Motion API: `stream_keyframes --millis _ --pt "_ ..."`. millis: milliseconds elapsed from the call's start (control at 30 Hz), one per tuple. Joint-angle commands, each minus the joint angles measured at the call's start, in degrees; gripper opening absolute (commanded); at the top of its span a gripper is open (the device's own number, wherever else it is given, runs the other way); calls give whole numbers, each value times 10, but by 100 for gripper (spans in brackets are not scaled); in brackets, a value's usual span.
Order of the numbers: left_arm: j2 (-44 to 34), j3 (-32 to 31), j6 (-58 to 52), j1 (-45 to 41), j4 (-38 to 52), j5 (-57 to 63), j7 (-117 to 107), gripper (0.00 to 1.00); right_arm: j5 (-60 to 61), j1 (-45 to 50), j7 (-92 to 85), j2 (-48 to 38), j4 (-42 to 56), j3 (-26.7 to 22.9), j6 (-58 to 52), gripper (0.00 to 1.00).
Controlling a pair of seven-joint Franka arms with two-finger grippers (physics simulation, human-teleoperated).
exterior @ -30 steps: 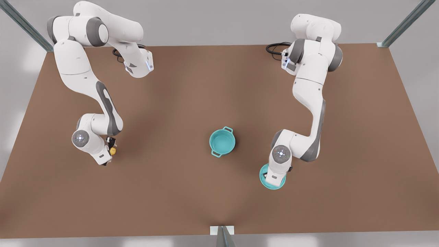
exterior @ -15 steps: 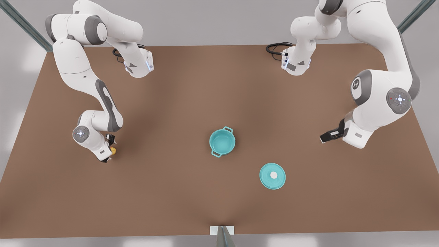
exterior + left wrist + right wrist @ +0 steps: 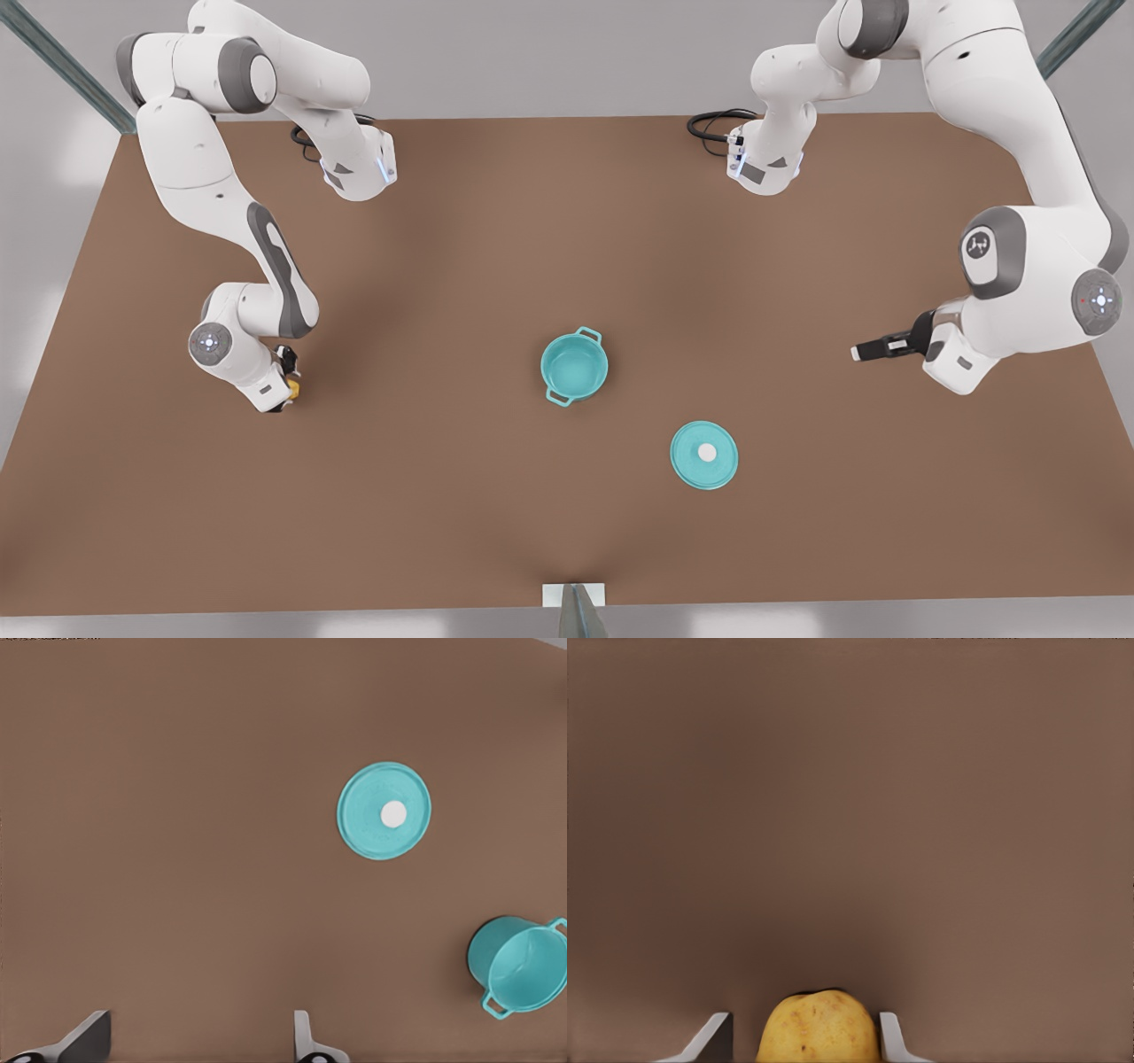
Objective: Open the pot lid and put the potato into the pot
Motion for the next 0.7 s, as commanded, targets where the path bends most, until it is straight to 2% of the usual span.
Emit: stream_keyframes --millis 0,67,333,533,667 --pt "-4 0 -9 -1 -2 8 78 100 0 0 -12 -1 0 0 -3 67" --pt "6 -4 -41 -7 20 10 46 100 0 0 -12 -1 0 0 -3 65" --pt "5 -7 -27 -12 21 5 47 100 0 0 -11 3 1 0 -2 66" --pt "-9 -16 -25 -19 3 11 46 100 -1 1 -14 2 1 -1 -3 52" --pt "-9 -16 -29 -20 6 13 45 100 0 1 -16 -15 1 5 -27 49"
